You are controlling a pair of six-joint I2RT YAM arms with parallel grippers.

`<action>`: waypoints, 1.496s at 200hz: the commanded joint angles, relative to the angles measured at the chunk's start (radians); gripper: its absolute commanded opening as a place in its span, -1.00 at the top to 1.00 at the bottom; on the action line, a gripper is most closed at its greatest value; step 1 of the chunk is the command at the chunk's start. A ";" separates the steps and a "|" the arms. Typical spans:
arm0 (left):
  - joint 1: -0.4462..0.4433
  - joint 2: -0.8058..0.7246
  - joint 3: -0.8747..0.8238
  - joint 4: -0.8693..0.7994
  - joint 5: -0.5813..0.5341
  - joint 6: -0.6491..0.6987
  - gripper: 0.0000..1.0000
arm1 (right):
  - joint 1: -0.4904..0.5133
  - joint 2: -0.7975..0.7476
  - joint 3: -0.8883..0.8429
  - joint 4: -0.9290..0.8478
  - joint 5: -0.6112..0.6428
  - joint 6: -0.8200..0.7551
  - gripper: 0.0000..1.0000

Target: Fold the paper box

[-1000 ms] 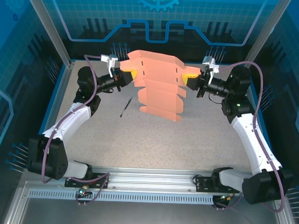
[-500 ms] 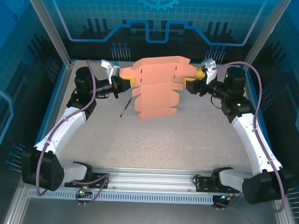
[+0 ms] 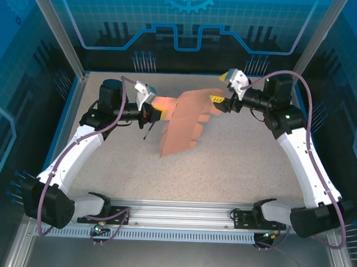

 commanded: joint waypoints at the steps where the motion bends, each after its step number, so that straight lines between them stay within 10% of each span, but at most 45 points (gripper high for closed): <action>1: -0.010 -0.025 0.040 -0.055 0.056 0.061 1.00 | 0.005 0.091 0.120 -0.257 -0.146 -0.214 -0.36; 76: -0.019 -0.020 0.055 -0.062 0.049 0.069 1.00 | -0.004 0.156 0.153 -0.427 -0.300 -0.321 -0.18; 299: -0.022 -0.025 0.032 0.030 -0.013 -0.049 1.00 | -0.011 0.135 0.069 -0.223 -0.113 -0.200 0.76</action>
